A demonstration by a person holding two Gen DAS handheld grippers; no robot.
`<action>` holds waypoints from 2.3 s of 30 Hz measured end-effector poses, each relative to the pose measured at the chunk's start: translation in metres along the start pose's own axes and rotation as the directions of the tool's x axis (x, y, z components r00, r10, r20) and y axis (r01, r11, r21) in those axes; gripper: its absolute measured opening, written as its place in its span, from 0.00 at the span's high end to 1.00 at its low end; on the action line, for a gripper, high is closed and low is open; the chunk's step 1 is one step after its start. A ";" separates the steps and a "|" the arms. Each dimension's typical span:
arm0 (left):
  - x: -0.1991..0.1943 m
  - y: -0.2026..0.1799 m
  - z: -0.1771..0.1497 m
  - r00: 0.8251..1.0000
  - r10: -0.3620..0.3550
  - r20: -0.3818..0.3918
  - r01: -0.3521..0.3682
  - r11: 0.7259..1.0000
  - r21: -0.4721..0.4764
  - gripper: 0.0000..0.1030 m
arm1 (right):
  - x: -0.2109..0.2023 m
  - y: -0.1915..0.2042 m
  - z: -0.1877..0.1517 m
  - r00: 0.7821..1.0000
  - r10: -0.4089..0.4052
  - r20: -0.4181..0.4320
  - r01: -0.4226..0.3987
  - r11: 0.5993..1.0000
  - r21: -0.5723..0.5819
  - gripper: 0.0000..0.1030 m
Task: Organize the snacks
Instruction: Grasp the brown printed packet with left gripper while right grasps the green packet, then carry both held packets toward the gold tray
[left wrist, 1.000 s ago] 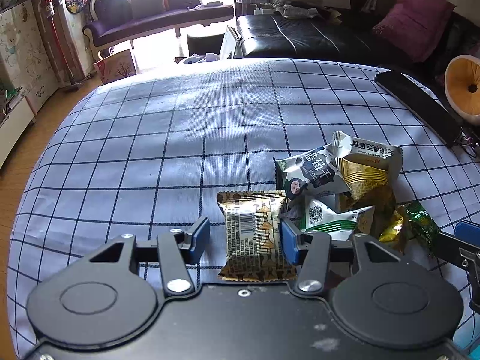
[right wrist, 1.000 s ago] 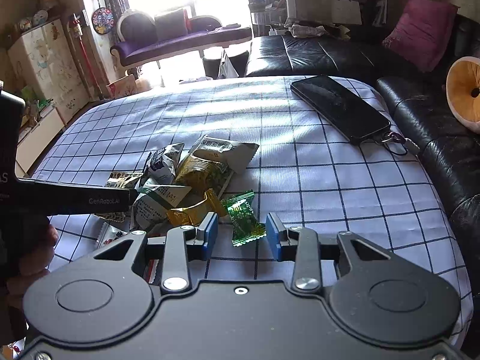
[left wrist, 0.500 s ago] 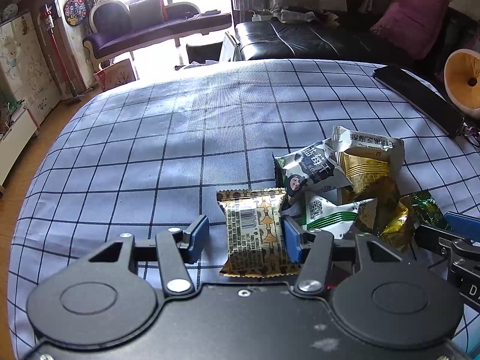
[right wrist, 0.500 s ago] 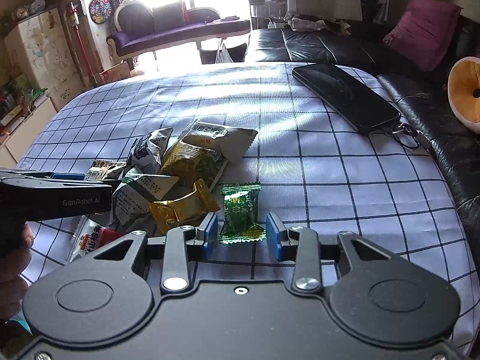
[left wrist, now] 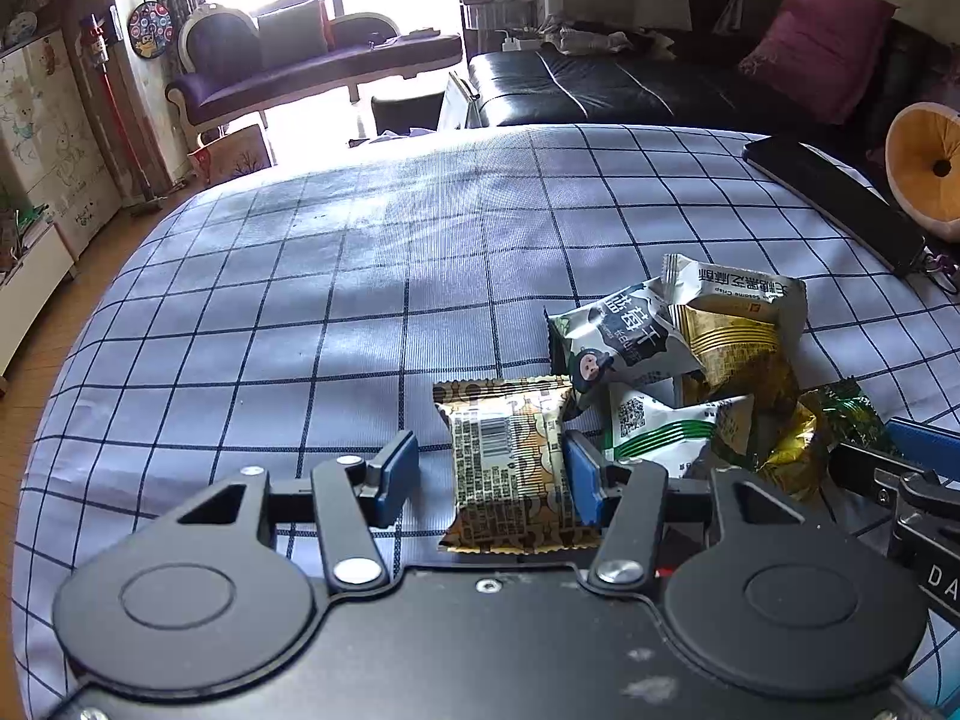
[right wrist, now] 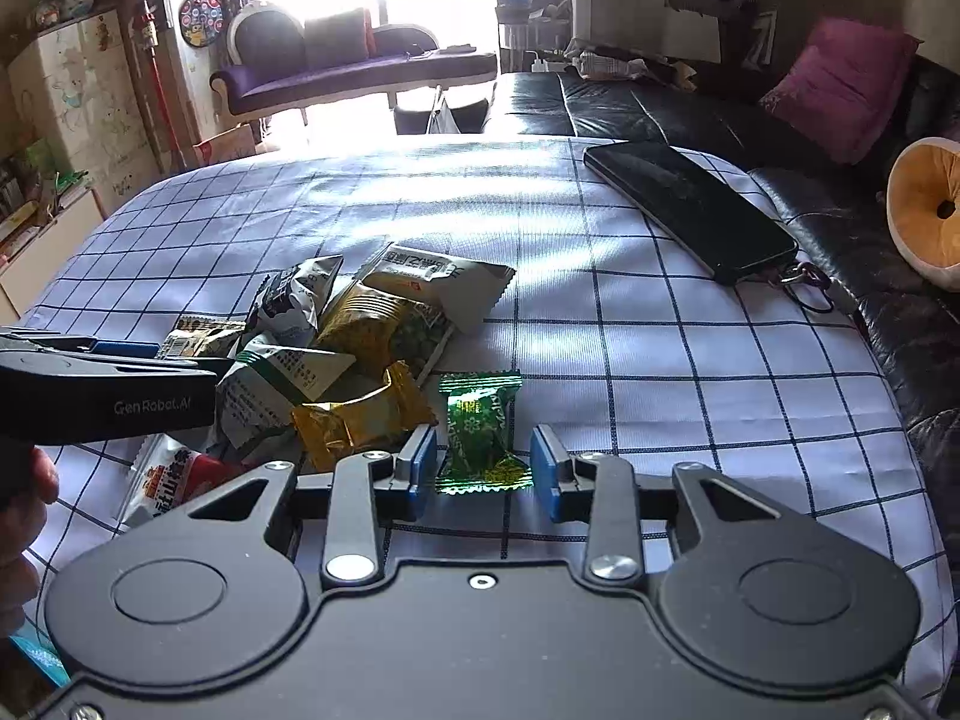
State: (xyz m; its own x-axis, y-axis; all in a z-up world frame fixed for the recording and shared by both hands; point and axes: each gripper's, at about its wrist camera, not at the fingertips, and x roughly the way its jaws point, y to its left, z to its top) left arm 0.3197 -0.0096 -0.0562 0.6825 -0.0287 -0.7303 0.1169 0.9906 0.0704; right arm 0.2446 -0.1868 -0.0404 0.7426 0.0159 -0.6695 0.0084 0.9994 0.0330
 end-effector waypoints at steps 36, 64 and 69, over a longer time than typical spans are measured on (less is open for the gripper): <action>-0.172 -0.009 -0.047 0.998 -0.030 0.048 0.027 0.998 0.050 0.67 | -0.121 -0.025 -0.024 0.997 0.064 0.040 -0.069 0.987 0.146 0.64; -0.236 -0.035 -0.149 0.994 -0.091 -0.057 0.097 0.990 0.098 0.67 | -0.184 -0.017 -0.098 0.993 0.122 -0.008 -0.119 0.981 0.155 0.64; -0.234 -0.029 -0.166 0.993 -0.070 -0.097 0.076 0.995 0.060 0.67 | -0.192 -0.021 -0.109 0.993 0.118 -0.021 -0.113 0.979 0.171 0.64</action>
State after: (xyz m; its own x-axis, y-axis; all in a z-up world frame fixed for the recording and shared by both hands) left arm 0.0370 -0.0096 0.0000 0.5993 -0.0853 -0.7960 0.2117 0.9758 0.0549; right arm 0.0291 -0.2076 0.0062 0.7244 0.1348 -0.6761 0.0385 0.9713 0.2349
